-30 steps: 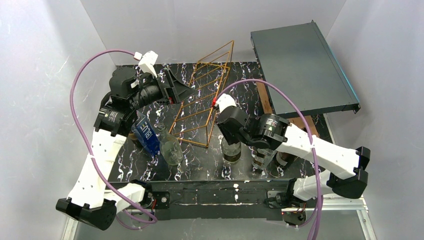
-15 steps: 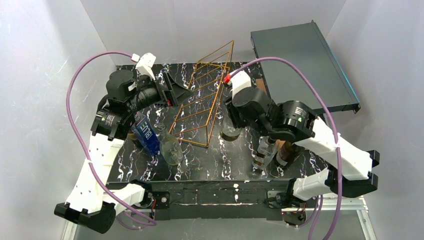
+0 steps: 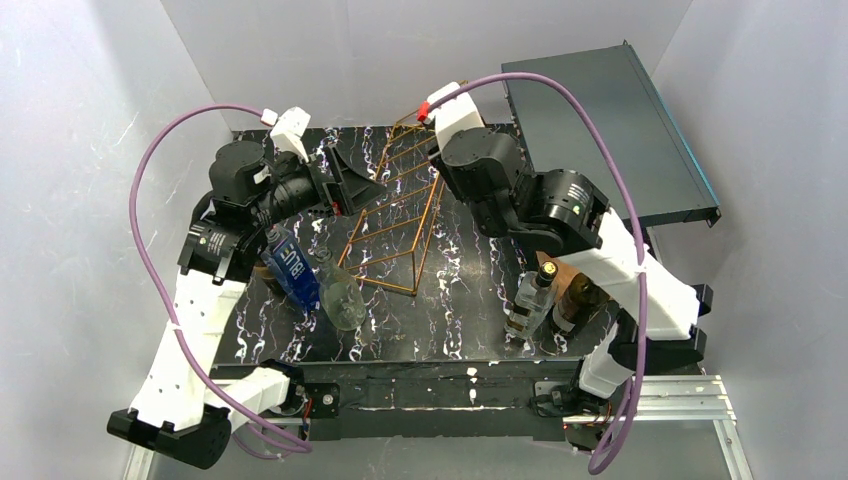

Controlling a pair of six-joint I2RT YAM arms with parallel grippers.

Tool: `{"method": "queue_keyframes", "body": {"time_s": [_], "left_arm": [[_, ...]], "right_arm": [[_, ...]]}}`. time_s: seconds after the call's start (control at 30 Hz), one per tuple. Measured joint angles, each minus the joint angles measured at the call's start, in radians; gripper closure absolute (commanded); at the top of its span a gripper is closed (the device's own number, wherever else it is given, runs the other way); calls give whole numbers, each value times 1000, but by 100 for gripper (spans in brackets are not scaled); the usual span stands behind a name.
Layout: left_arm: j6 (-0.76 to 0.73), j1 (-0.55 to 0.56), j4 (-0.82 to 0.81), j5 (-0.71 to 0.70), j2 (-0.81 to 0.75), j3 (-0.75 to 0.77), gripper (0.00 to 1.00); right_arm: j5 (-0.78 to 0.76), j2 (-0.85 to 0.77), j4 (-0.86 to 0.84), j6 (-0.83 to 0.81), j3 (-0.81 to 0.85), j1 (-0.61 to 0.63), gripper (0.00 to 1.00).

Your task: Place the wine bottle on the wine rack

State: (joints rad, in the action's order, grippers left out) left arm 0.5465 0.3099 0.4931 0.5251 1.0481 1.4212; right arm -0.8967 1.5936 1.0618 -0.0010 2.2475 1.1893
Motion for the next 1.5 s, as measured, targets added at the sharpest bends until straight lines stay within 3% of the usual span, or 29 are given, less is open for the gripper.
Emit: {"method": "queue_keyframes", "body": {"time_s": [0.23,0.47,0.73,1.03,1.5], "left_arm": [[5,0,14,18,-1,10,1],[14,0,18,32,-11,10,1],[43,8,20,47,-13,8,1],[82,183,-3,-1,68,-5,1],[73,250,24,-101,146,-3,1]], "right_arm": [[-30,66,-283,-185,-4,-110,99],[53,162,-447,-224,-13,-309,99],[109,267,-592,-271,2,-398,99],[226,340,-729,-278,44,-459,99],[435,469,-921,-123,105,-663,99]]}}
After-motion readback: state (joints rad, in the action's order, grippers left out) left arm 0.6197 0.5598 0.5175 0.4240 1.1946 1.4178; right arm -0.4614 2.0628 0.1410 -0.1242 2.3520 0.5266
